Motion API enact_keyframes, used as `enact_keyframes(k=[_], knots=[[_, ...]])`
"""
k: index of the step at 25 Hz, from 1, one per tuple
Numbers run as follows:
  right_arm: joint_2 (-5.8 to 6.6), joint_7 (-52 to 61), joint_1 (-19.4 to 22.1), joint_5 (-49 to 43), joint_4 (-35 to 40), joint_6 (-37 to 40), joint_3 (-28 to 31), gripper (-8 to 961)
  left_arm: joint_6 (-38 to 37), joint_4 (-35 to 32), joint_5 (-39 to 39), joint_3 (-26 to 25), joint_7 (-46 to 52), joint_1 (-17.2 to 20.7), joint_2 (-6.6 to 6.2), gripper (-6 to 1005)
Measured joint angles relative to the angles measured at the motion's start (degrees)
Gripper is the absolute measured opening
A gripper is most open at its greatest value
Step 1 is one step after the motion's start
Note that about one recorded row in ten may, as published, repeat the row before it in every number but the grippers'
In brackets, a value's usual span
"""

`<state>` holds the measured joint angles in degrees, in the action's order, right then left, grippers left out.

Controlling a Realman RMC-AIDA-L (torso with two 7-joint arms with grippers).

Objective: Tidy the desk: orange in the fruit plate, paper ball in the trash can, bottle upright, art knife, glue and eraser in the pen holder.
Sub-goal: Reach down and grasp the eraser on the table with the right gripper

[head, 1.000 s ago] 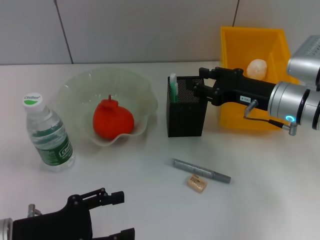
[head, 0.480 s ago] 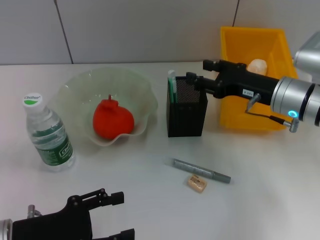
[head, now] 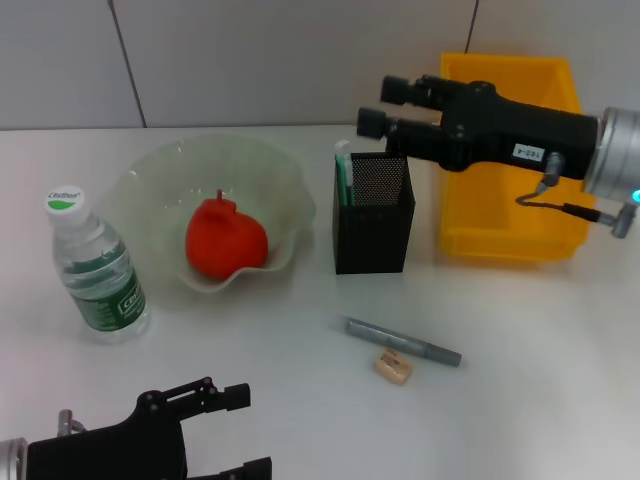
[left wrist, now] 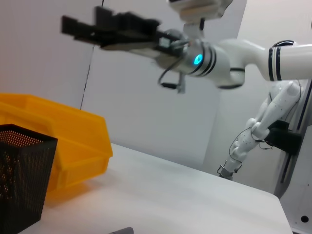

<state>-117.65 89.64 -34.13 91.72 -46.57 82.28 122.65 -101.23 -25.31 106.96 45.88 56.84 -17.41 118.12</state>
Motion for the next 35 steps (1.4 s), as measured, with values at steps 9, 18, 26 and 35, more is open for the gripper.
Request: enact_keyframes(k=[9,18,26,35], knots=[[1.41,22.9,-7.6,-26.0,-16.8,15.5,-2.4,670,0.1,0.0,0.0,0.0,1.0,-0.2,0.0,802],[0.84,48.6,-20.6,-49.3,-17.7,18.9,-10.7,669,0.5,0.0,-0.3,-0.2,2.6,0.0,-0.08,802],[-1.43,59.9,-27.8,-57.8,-12.3,19.4,-20.6,668,0.5,0.0,-0.3,-0.2,2.8,0.0,-0.05,802],[-2.09,65.9,-30.3,-56.9,-4.2,12.3,-29.2,667,0.5,0.0,-0.4,-0.3,2.3,-0.1,0.0,802]])
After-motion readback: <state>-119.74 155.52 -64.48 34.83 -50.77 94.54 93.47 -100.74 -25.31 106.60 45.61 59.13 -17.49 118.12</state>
